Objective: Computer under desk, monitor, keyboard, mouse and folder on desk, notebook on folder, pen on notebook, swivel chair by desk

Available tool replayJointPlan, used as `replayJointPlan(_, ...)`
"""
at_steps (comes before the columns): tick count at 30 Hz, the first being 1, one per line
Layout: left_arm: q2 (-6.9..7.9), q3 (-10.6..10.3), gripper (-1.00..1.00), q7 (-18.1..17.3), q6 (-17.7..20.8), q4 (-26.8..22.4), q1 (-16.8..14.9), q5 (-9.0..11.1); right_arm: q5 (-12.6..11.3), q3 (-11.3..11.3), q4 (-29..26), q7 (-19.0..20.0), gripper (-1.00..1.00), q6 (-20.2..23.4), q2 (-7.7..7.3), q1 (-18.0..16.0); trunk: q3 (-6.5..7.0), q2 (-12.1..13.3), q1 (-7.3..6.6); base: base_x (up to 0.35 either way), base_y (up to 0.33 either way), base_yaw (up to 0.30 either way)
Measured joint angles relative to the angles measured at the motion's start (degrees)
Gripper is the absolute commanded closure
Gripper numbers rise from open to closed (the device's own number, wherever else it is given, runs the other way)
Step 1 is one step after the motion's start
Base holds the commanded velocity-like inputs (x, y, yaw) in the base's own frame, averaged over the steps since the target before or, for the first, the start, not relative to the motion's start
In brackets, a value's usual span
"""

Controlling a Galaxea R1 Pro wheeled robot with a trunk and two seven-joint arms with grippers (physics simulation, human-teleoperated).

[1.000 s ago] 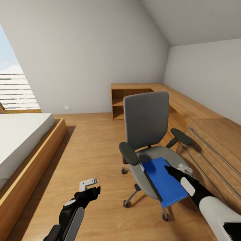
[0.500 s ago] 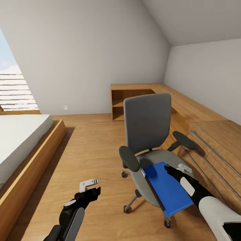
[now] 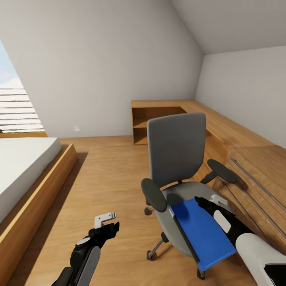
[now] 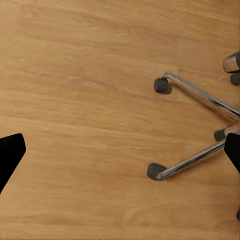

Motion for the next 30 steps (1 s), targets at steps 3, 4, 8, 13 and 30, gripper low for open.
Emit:
replayJointPlan(3,0.00,0.00,-1.00,0.04,-0.04,0.00,0.00,-0.01,0.02,0.00,-0.02,0.00,-1.00,0.00,0.00,0.00,0.00,0.00,-0.01,0.128,0.000,0.000)
replayJointPlan(4,0.00,0.00,-1.00,0.03,-0.05,0.00,0.00,-0.01,0.01,0.00,-0.02,0.00,-1.00,0.00,0.01,0.00,0.00,0.00,-0.02,0.260,0.000,0.000)
replayJointPlan(8,0.00,0.00,-1.00,0.02,-0.06,0.00,0.00,-0.04,0.02,0.00,-0.01,0.00,-1.00,0.00,0.01,0.00,0.00,0.00,-0.02,0.249,0.000,0.000)
replayJointPlan(13,0.00,0.00,-1.00,-0.02,-0.06,0.00,0.00,-0.01,0.00,0.04,0.00,0.00,-1.00,0.00,0.01,0.00,0.00,0.00,0.00,0.092,0.000,0.000)
replayJointPlan(30,0.00,0.00,-1.00,-0.07,-0.06,-0.20,0.00,-0.01,2.42,5.66,-0.17,-0.54,-1.00,0.08,1.38,0.00,0.00,0.00,0.01,0.007,0.000,0.000)
